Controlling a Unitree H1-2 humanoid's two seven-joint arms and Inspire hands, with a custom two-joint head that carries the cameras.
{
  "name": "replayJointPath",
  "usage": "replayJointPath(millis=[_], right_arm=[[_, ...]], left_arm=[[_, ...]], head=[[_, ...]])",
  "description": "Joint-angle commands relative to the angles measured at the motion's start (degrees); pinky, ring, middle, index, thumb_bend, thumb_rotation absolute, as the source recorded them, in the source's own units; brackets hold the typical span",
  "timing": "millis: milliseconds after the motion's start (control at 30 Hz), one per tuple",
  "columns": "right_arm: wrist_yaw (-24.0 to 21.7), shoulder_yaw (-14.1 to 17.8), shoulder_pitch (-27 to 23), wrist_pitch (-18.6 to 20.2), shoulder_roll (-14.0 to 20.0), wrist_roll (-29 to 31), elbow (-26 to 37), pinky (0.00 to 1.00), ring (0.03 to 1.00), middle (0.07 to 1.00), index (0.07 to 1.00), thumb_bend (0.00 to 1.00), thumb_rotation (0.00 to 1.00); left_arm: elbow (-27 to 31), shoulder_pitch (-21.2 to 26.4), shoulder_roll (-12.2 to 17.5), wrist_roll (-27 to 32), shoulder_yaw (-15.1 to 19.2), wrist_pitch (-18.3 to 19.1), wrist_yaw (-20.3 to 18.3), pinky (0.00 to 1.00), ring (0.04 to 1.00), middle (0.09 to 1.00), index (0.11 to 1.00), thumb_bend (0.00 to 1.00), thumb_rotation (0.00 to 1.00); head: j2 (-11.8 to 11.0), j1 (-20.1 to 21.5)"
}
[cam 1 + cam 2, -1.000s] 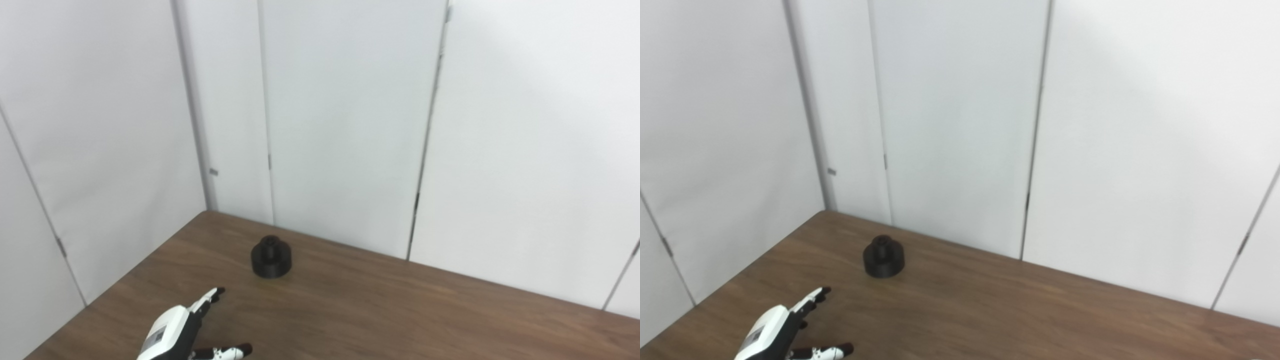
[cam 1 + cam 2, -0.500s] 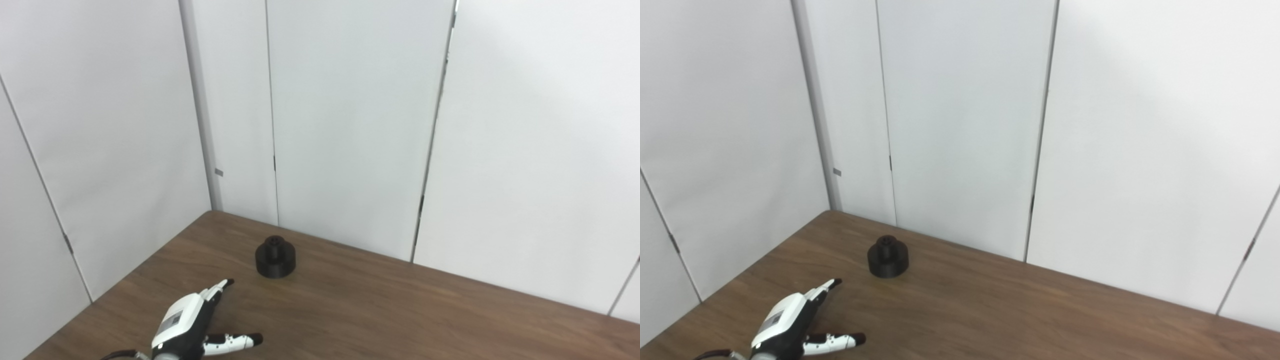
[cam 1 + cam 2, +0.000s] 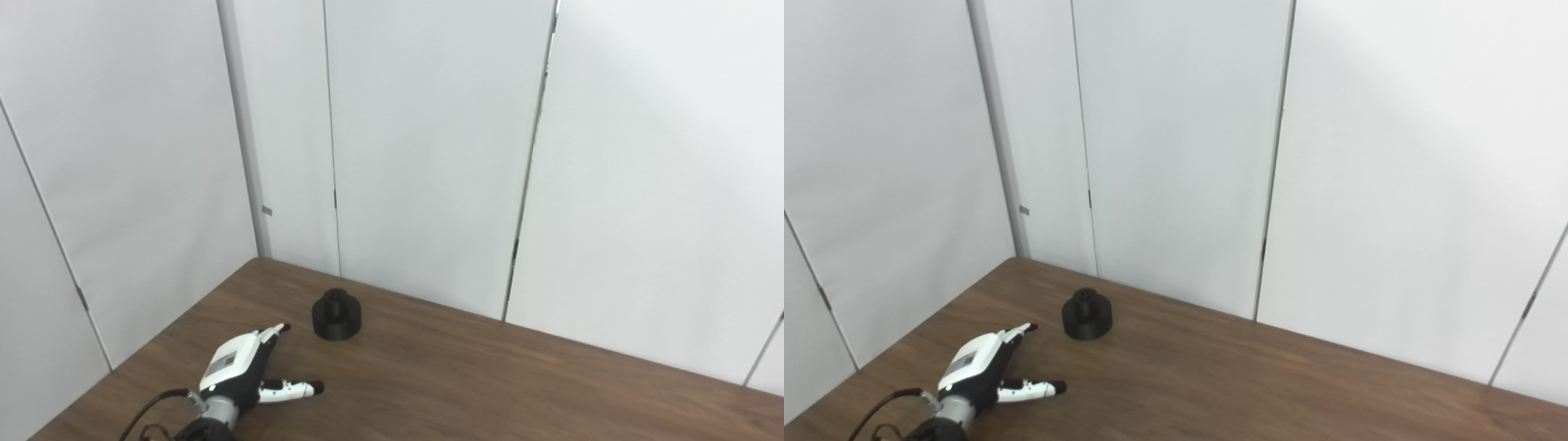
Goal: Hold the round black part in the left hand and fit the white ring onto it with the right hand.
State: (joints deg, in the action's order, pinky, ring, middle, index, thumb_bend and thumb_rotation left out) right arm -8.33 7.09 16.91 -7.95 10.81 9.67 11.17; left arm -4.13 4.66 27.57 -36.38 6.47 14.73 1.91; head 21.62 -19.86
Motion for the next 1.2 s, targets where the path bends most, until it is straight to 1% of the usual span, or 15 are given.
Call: replayJointPath(millis=[0,167,300,400,567,633,767,933,1033,1167], right_arm=[[0.1,-0.4,-0.1,-1.1,-0.8,0.3,-0.9,1.0,1.0,1.0,1.0,0.64,1.0],[-0.2,-0.5,-0.1,-2.1,-0.8,0.2,-1.4,1.0,1.0,1.0,1.0,0.63,1.0],[-0.1,-0.5,-0.1,-2.2,-0.7,0.0,-1.6,1.0,1.0,1.0,1.0,0.63,1.0],[0.2,-0.6,0.1,-1.1,-0.8,0.0,-0.7,1.0,1.0,0.999,1.0,0.63,1.0],[0.2,-0.7,0.1,-1.0,-0.8,-0.2,-0.7,1.0,1.0,0.996,1.0,0.64,1.0],[0.1,-0.7,0.2,-1.1,-0.8,0.0,-0.6,1.0,1.0,0.995,1.0,0.64,1.0],[0.0,-0.7,0.4,-1.1,-0.8,0.1,-0.2,1.0,1.0,0.995,1.0,0.63,1.0],[-0.1,-0.8,0.6,-0.8,-0.6,0.0,0.1,1.0,1.0,0.998,1.0,0.65,1.0],[-0.4,-0.8,0.7,-0.7,-0.6,0.9,0.1,1.0,1.0,0.999,1.0,0.64,1.0],[-0.8,-0.8,0.7,-1.1,-0.6,1.9,-0.4,1.0,1.0,1.0,1.0,0.66,1.0]], left_arm=[[-0.4,3.3,2.4,-1.2,-0.1,-1.1,2.6,1.0,0.969,0.935,0.913,1.0,0.59],[-3.6,5.6,2.9,-1.4,-1.3,-1.0,3.7,0.99,0.958,0.926,0.907,1.0,0.59],[-6.6,7.8,3.2,-0.8,-2.0,-1.2,4.4,0.99,0.95,0.923,0.905,1.0,0.58],[-7.5,9.4,3.3,-0.5,-2.6,0.8,3.2,1.0,0.96,0.931,0.912,1.0,0.59],[-10.1,12.2,3.0,0.1,-3.2,2.7,2.8,1.0,0.962,0.935,0.907,1.0,0.57],[-11.3,13.3,3.1,0.1,-3.8,3.3,2.7,1.0,0.969,0.941,0.908,1.0,0.58],[-13.4,14.9,3.1,0.8,-4.3,3.3,3.0,1.0,0.975,0.941,0.904,1.0,0.59],[-16.8,17.1,3.1,1.4,-5.0,2.7,3.7,1.0,0.972,0.941,0.899,1.0,0.59],[-18.1,18.0,3.2,1.3,-5.6,2.2,4.5,1.0,0.968,0.937,0.894,1.0,0.58],[-19.5,19.4,3.1,1.5,-6.4,2.1,4.9,0.99,0.963,0.936,0.888,1.0,0.57]], head=[[0.0,0.0],[0.1,0.1],[0.1,0.1],[0.3,0.1],[0.3,0.2],[0.3,0.3],[0.4,0.6],[0.4,0.7],[0.5,0.8],[0.6,0.9]])
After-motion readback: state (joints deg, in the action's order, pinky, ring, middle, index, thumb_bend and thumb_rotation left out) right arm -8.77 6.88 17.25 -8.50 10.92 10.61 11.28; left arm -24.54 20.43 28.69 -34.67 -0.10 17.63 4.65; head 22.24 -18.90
